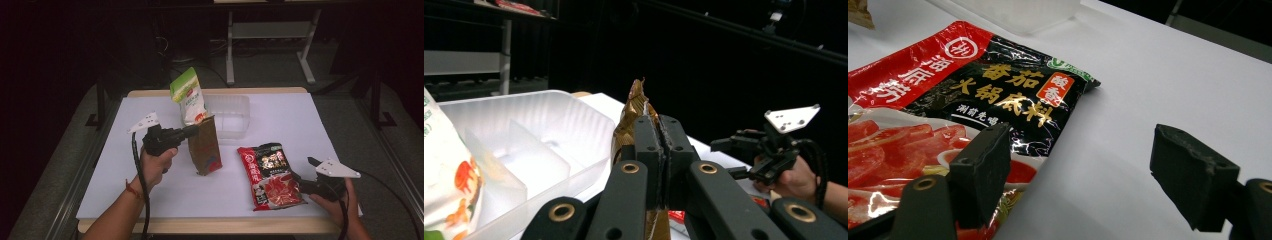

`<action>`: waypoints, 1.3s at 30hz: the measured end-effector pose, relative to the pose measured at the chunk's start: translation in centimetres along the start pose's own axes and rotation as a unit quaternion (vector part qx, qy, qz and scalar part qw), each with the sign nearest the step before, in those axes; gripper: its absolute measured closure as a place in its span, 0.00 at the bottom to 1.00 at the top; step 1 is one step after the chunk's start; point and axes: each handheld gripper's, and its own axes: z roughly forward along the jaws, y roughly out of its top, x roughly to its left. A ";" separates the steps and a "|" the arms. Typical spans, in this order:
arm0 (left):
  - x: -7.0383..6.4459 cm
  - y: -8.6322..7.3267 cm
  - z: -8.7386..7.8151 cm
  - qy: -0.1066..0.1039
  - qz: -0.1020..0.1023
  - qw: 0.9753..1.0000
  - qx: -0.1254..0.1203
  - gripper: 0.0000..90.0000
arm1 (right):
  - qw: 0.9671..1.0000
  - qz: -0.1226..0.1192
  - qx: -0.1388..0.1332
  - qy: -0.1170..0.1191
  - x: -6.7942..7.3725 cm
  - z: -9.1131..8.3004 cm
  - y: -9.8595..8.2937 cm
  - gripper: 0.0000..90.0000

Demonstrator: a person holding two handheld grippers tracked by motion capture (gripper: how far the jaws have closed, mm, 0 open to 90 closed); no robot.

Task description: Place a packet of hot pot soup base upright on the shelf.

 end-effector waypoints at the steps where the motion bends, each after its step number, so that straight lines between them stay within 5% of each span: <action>1: 0.0 0.0 -0.1 0.003 0.001 1.000 -0.001 0.98 | 1.000 -0.001 0.000 0.001 0.0 0.0 0.0 0.26; 24: -0.4 2.5 0.8 0.029 0.021 0.998 -0.046 0.98 | 1.000 0.005 -0.010 0.001 0.1 -0.2 0.1 0.26; 39: 0.7 5.9 3.1 0.077 0.043 0.995 -0.055 0.98 | 1.000 0.006 -0.005 -0.001 0.0 -0.2 -0.1 0.26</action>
